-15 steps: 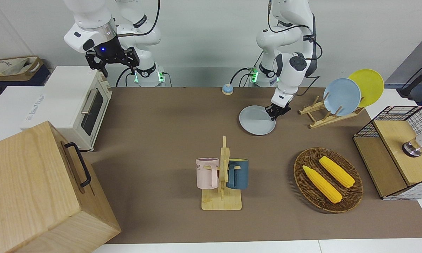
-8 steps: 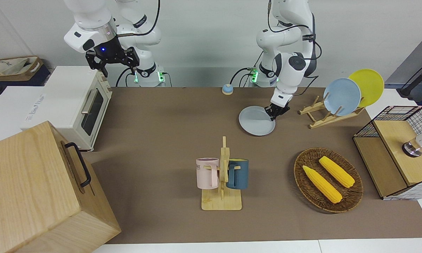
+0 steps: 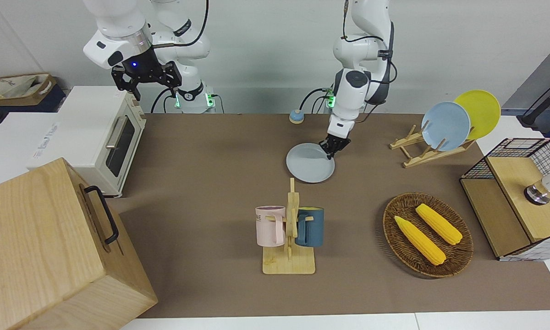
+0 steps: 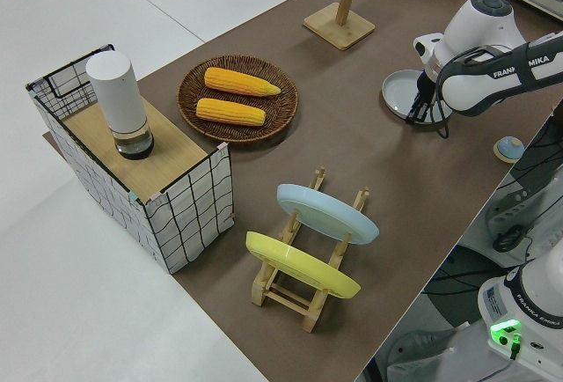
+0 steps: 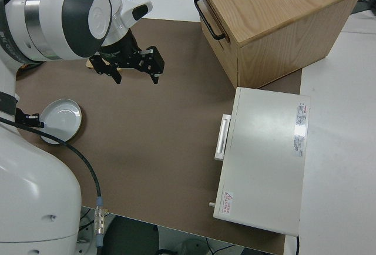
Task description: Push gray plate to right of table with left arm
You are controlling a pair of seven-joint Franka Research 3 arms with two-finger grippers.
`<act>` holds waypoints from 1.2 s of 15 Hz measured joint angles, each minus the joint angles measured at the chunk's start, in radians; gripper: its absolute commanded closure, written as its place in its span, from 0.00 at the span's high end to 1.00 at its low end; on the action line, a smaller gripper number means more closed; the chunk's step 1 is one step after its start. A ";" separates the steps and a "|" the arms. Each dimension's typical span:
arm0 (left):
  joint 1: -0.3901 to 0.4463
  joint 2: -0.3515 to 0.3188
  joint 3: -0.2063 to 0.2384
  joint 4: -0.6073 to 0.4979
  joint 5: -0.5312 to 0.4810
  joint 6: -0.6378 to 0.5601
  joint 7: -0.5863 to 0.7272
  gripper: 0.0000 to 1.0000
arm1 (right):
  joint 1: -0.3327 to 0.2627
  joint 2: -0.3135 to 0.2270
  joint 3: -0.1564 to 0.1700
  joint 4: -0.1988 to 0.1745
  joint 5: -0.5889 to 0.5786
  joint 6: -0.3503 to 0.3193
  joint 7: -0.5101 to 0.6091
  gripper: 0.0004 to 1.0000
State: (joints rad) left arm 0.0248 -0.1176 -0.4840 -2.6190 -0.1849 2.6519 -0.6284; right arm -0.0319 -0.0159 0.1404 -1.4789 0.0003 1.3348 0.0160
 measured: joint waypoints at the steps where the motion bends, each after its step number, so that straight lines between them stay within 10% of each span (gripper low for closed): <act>1: -0.027 0.014 -0.002 0.013 0.002 0.005 -0.046 0.00 | 0.000 0.000 0.000 0.000 0.000 0.000 0.000 0.98; 10: -0.219 0.195 -0.007 0.200 0.433 0.004 -0.719 0.00 | 0.000 0.000 0.000 0.000 0.000 0.000 0.000 0.98; 18: -0.371 0.364 -0.003 0.433 0.499 -0.128 -0.944 0.00 | 0.000 0.000 0.000 0.000 0.000 0.000 0.000 0.98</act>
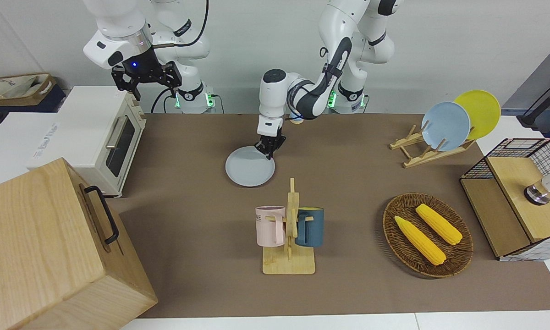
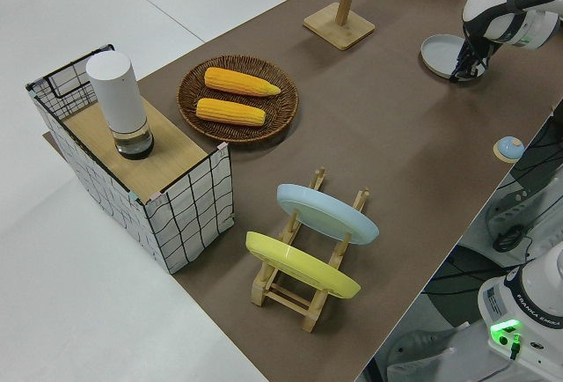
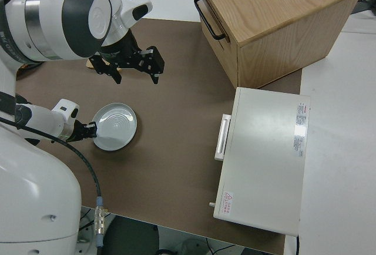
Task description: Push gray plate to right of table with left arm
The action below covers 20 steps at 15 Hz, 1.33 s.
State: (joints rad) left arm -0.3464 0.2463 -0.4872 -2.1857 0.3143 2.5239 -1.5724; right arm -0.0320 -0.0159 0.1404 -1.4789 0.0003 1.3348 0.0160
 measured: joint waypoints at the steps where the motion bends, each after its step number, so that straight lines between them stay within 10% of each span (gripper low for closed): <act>1: -0.002 0.005 0.000 0.010 0.001 -0.010 -0.002 0.00 | 0.000 0.000 0.000 0.000 0.000 0.000 0.000 0.98; 3: -0.003 0.009 0.000 0.014 0.001 -0.011 -0.002 0.28 | 0.000 0.000 0.000 0.000 0.000 0.000 0.000 0.98; 5: -0.003 0.012 0.000 0.017 0.001 -0.012 -0.002 1.00 | 0.000 0.000 0.000 0.000 0.000 0.000 0.000 0.98; 20: 0.039 0.065 0.009 0.195 -0.039 -0.261 0.190 1.00 | 0.000 0.000 0.000 0.000 0.000 0.000 0.000 0.98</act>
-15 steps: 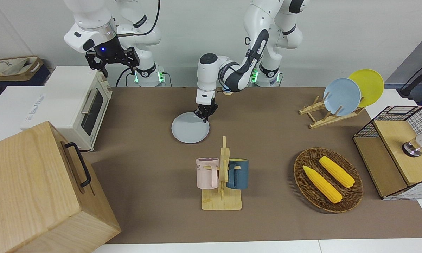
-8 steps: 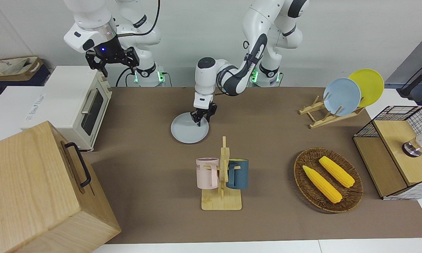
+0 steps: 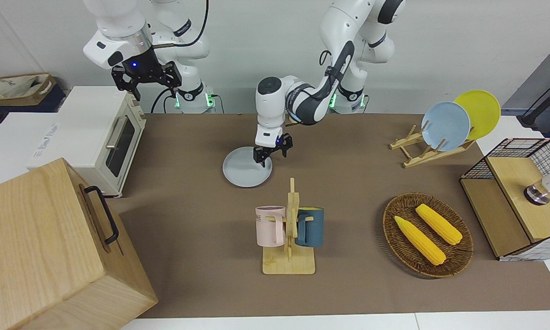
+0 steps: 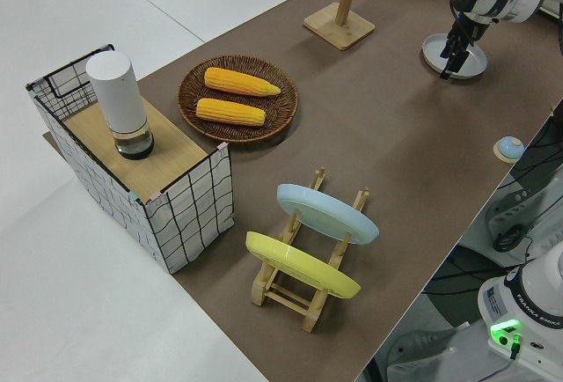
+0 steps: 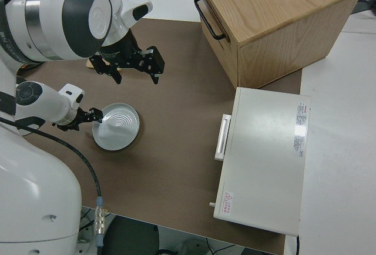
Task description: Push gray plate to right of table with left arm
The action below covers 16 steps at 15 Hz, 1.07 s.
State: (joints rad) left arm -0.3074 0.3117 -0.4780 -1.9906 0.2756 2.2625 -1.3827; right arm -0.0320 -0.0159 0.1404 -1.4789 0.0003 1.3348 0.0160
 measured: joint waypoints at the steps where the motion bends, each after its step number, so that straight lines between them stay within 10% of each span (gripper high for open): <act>1: 0.013 -0.010 0.001 0.013 -0.021 -0.025 0.052 1.00 | 0.000 0.000 0.000 0.000 0.000 0.000 0.000 0.98; 16: 0.466 -0.260 0.019 0.055 -0.233 -0.352 1.024 1.00 | 0.000 0.000 0.000 0.000 0.000 0.000 0.000 0.98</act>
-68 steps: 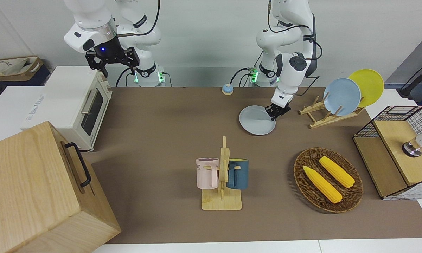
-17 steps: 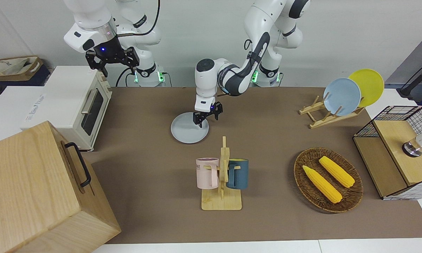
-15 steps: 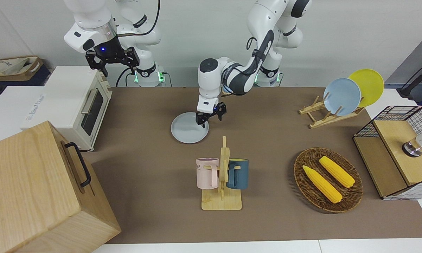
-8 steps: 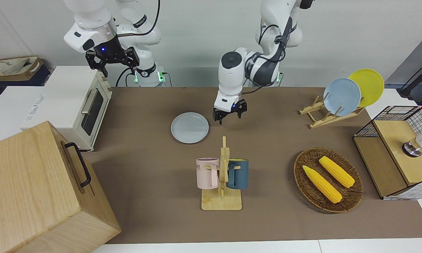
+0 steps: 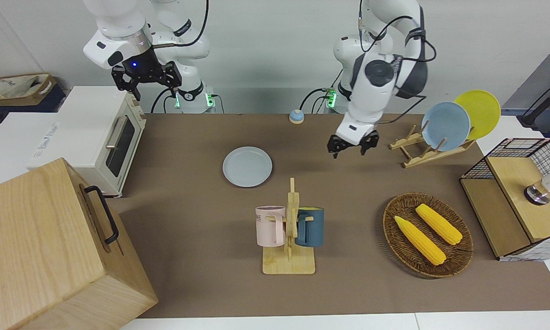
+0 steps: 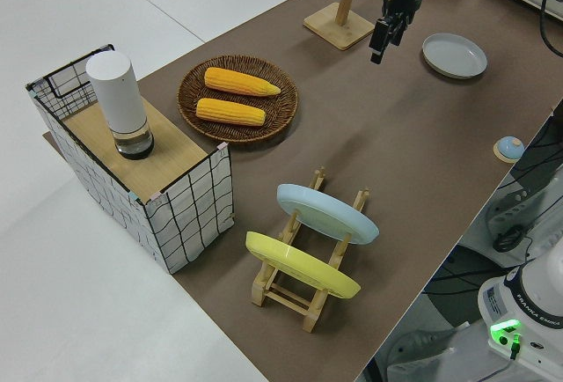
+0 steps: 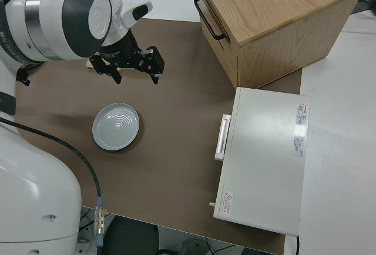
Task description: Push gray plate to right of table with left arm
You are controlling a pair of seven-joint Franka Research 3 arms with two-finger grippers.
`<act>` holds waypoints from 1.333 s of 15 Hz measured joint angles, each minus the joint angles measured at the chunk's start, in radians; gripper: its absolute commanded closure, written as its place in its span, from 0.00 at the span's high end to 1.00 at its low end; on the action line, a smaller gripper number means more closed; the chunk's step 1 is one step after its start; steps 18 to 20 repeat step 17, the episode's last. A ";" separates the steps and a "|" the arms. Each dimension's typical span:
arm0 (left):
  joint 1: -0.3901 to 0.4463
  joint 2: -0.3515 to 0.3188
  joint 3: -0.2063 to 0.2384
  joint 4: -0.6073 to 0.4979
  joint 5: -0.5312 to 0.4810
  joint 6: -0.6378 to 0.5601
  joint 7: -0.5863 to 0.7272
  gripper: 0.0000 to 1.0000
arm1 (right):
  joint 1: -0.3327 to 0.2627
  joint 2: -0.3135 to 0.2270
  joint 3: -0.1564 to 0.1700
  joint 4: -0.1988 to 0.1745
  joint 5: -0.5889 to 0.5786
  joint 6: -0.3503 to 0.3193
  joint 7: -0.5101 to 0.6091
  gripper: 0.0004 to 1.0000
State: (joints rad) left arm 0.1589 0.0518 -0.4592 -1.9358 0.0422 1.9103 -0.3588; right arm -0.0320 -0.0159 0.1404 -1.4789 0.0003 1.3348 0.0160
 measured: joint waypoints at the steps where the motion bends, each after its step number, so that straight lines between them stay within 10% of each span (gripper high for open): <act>1: 0.028 -0.010 0.001 0.010 -0.003 -0.025 0.042 1.00 | 0.000 0.000 0.000 0.000 0.000 0.000 0.000 0.98; 20: 0.101 -0.051 0.042 0.282 -0.018 -0.258 0.246 1.00 | 0.000 0.000 0.000 0.000 0.000 0.000 0.000 0.98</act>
